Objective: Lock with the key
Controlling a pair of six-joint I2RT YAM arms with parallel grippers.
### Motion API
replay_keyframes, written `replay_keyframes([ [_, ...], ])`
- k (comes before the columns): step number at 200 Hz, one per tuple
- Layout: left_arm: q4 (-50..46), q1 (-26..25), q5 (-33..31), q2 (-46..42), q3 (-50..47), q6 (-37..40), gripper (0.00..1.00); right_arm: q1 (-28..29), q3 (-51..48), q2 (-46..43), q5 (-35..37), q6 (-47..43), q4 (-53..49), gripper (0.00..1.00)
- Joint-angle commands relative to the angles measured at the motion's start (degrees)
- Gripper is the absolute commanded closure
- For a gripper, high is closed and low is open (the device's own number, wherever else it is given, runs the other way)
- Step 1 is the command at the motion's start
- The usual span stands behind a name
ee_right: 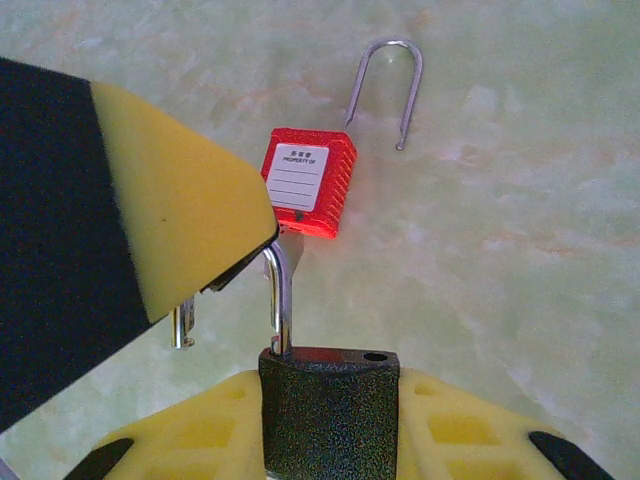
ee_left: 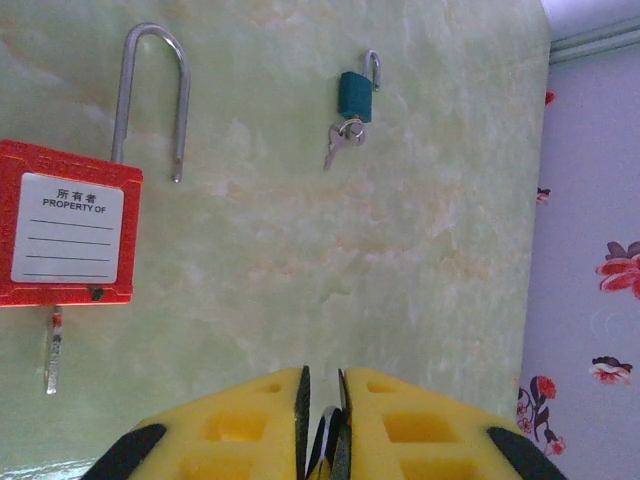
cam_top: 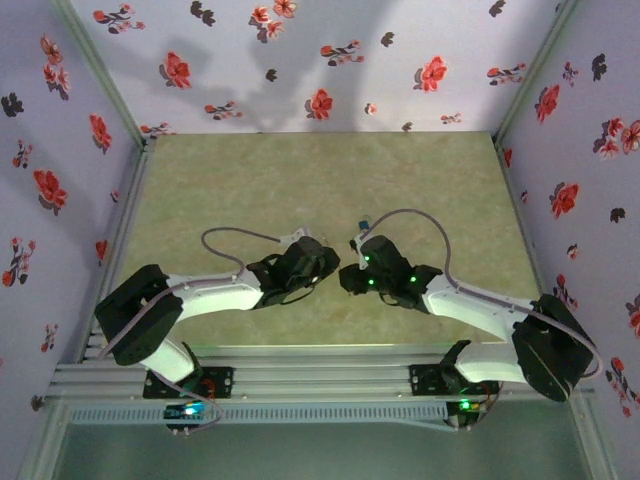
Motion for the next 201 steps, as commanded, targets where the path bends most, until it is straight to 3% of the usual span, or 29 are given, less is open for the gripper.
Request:
replay_keyframes([
  [1,0.21,-0.16,-0.48,0.23,-1.00,-0.13,0.82,0.50,-0.16,-1.32,-0.91,-0.52,2.65,0.75],
  [93,0.45,0.00,-0.19,0.21,-1.37,-0.12,0.91,0.79,-0.17,-1.59,-0.77,-0.70,2.67,0.75],
  [126,0.48,0.01,0.06,0.19,-1.46,-0.01,1.00,0.87,-0.23,-1.68,-0.69,-0.73,2.74,0.75],
  [201,1.52,0.01,-0.09,-1.60,-2.76,-0.38,1.00,1.12,-0.25,-1.47,-1.06,-0.90,2.92,0.67],
])
